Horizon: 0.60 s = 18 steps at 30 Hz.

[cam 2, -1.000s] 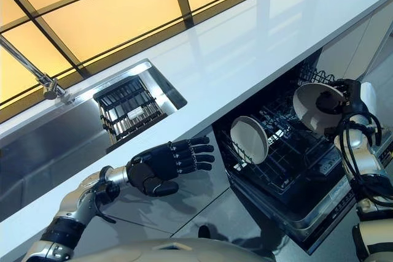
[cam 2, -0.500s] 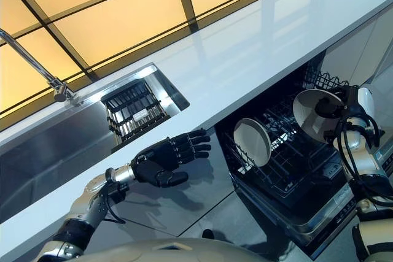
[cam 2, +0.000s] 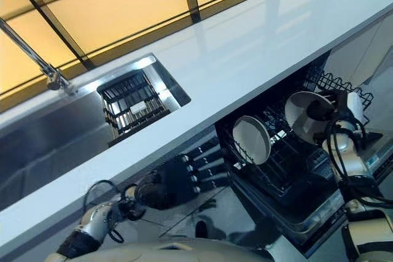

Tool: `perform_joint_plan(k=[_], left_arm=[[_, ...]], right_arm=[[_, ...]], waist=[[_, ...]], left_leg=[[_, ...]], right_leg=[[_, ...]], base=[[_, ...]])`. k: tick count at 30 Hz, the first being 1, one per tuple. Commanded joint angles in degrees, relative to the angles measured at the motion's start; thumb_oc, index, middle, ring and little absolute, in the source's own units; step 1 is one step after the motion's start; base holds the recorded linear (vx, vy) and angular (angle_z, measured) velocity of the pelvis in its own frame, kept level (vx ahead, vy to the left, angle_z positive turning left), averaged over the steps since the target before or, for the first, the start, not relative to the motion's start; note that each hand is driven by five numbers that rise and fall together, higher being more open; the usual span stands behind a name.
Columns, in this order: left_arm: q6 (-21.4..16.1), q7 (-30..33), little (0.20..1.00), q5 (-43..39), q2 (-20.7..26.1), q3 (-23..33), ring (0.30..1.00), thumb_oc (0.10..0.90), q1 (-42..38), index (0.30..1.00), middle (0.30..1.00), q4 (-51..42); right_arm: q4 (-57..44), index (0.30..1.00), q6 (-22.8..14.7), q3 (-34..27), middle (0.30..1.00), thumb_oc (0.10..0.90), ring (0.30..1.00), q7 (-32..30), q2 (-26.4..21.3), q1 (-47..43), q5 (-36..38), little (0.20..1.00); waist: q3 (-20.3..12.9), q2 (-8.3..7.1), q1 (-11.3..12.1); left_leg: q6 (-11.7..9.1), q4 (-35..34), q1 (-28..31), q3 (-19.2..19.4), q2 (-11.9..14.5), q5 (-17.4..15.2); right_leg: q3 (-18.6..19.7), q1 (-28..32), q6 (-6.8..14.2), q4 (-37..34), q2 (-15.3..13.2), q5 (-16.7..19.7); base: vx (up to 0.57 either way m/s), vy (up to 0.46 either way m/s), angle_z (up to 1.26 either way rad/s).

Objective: Pick up plates and place into dishwasher.

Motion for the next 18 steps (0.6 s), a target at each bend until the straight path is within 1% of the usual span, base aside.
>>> perform_joint_plan(k=[1, 4, 7, 9, 12, 15, 18], left_arm=[[1.7, 5.2, 0.900, -21.8, 0.4, -0.9, 0.900, 0.800, -5.2, 0.900, 0.900, -10.0], [3.8, 10.9, 0.900, -28.2, -1.2, -3.4, 0.900, 0.800, -6.5, 0.900, 0.900, -13.8], [6.4, 14.6, 0.900, -32.1, -1.5, -3.6, 0.900, 0.800, -7.3, 0.900, 0.900, -15.5], [7.9, 17.8, 0.900, -33.1, -2.2, -4.3, 0.900, 0.800, -7.8, 0.900, 0.900, -16.5], [8.5, 20.1, 0.900, -35.5, -2.4, -4.4, 0.900, 0.800, -7.9, 0.900, 0.900, -16.4], [9.3, 21.6, 0.900, -34.6, -2.4, -4.2, 0.900, 0.800, -7.1, 0.900, 0.900, -16.1], [10.8, 25.2, 0.900, -33.8, -2.2, -3.7, 0.900, 0.800, -5.5, 0.900, 0.900, -13.1]], right_arm=[[-0.7, 0.300, -6.0, 0.1, 0.300, 0.100, 0.300, -2.6, -0.9, -13.8, -4.7, 0.200], [-0.8, 0.300, -6.3, -0.1, 0.300, 0.100, 0.300, -1.2, -1.4, -14.5, -5.3, 0.200], [-0.4, 0.300, -6.2, 0.6, 0.300, 0.100, 0.300, -0.9, -1.5, -15.4, -6.2, 0.200], [0.0, 0.300, -5.6, 1.1, 0.300, 0.100, 0.300, -1.1, -1.6, -16.5, -6.9, 0.200], [0.9, 0.300, -5.2, 1.8, 0.300, 0.100, 0.300, -1.5, -1.9, -17.2, -8.1, 0.200], [1.0, 0.300, -4.3, 2.6, 0.300, 0.100, 0.300, -2.1, -2.1, -17.6, -9.9, 0.200], [1.4, 0.300, -4.6, 2.5, 0.300, 0.100, 0.300, -2.4, -2.6, -17.3, -9.1, 0.200]], waist=[[0.7, -6.46, -0.6], [1.0, -6.72, -1.2], [1.6, -7.05, -1.4], [2.0, -7.20, -1.4], [2.6, -7.26, -1.3], [3.0, -7.18, -1.1], [3.3, -7.03, -0.9]], left_leg=[[1.0, 0.4, 5.8, 0.6, -3.0, -10.7], [1.0, 0.4, 5.8, 1.2, -3.0, -10.7], [1.1, 0.4, 5.8, 1.6, -2.9, -10.7], [1.1, 0.4, 5.6, 1.9, -2.9, -10.7], [1.1, 0.4, 5.1, 2.2, -2.9, -10.6], [1.2, 0.4, 4.9, 2.7, -3.0, -10.5], [1.2, 0.4, 4.7, 3.1, -3.0, -10.3]], right_leg=[[0.3, -3.6, -0.5, 0.5, 0.4, 4.4], [0.4, -3.9, -0.5, 0.7, 0.6, 4.4], [0.4, -4.1, -0.6, 1.0, 0.6, 4.4], [0.3, -4.4, -0.7, 1.1, 0.7, 4.5], [0.0, -4.8, -0.8, 0.9, 0.7, 4.6], [-0.3, -4.9, -0.9, 0.7, 0.7, 4.9], [-0.7, -5.1, -0.9, 0.6, 0.7, 5.1]], base=[[0.00, 0.000, 0.00], [0.00, -0.003, 0.01], [0.00, 0.000, 0.00], [-0.01, -0.013, 0.02], [0.00, 0.000, 0.00], [0.01, -0.001, 0.01], [0.00, 0.000, 0.00]])
